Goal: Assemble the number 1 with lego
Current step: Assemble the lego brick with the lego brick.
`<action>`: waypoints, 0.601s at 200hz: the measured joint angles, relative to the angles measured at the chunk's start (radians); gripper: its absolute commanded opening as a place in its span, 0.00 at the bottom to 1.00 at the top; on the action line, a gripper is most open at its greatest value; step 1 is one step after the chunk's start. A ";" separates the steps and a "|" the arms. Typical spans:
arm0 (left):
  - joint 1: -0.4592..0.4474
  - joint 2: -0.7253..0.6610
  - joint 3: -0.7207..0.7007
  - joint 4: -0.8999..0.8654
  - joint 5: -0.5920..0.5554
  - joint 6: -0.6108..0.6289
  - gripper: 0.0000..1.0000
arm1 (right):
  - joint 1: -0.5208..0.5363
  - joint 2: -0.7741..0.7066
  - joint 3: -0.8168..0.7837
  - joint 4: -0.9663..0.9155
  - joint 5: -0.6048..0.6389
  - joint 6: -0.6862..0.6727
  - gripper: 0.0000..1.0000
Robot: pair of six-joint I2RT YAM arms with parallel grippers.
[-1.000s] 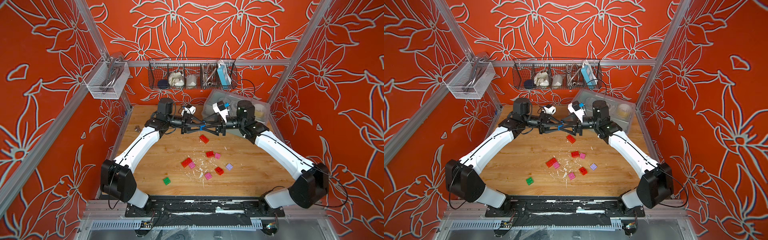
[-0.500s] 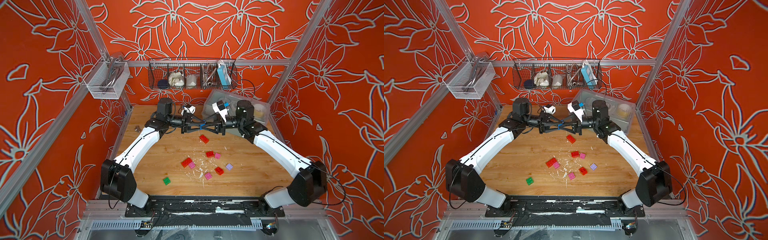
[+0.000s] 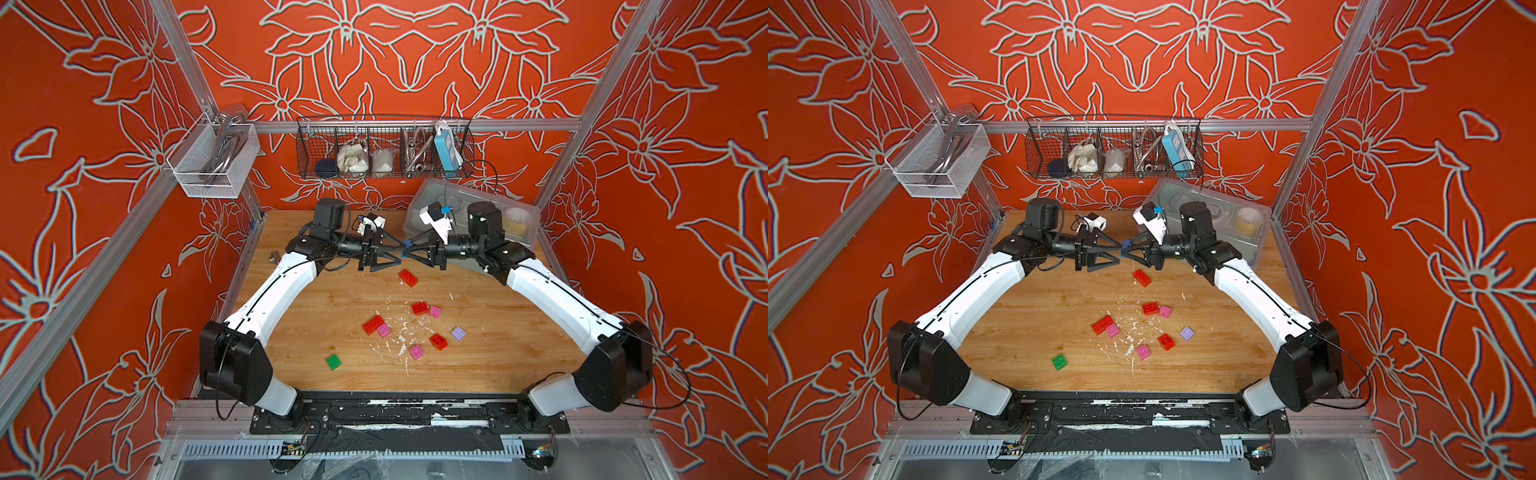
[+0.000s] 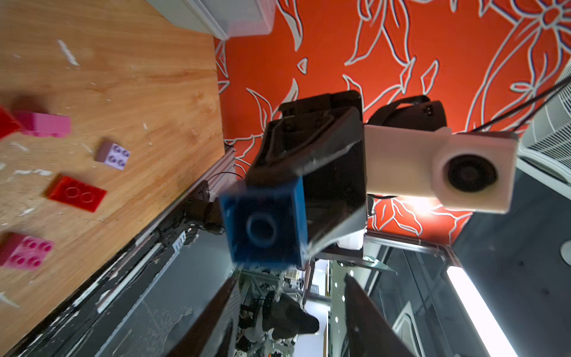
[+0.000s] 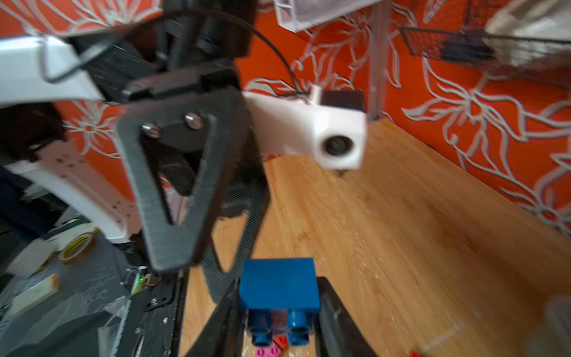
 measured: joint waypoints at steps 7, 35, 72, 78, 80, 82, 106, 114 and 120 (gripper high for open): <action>0.011 -0.004 0.020 -0.073 -0.045 0.040 0.54 | 0.000 0.015 0.027 -0.054 0.053 -0.018 0.23; 0.032 -0.014 0.112 -0.361 -0.278 0.229 0.53 | 0.004 0.104 0.165 -0.273 0.269 -0.071 0.22; 0.021 -0.023 0.106 -0.616 -0.609 0.435 0.52 | 0.069 0.255 0.360 -0.516 0.501 -0.112 0.24; 0.020 -0.023 0.092 -0.639 -0.650 0.456 0.52 | 0.083 0.283 0.398 -0.553 0.531 -0.114 0.25; 0.020 -0.024 0.085 -0.645 -0.665 0.463 0.52 | 0.088 0.295 0.414 -0.566 0.542 -0.114 0.25; 0.020 -0.024 0.079 -0.651 -0.678 0.470 0.51 | 0.092 0.306 0.429 -0.579 0.554 -0.114 0.25; 0.019 -0.032 0.008 -0.695 -0.782 0.523 0.51 | 0.131 0.447 0.602 -0.713 0.652 -0.114 0.24; 0.019 -0.039 -0.011 -0.700 -0.805 0.535 0.51 | 0.138 0.495 0.656 -0.757 0.677 -0.113 0.25; 0.019 -0.043 -0.021 -0.704 -0.817 0.543 0.51 | 0.142 0.530 0.690 -0.785 0.697 -0.112 0.25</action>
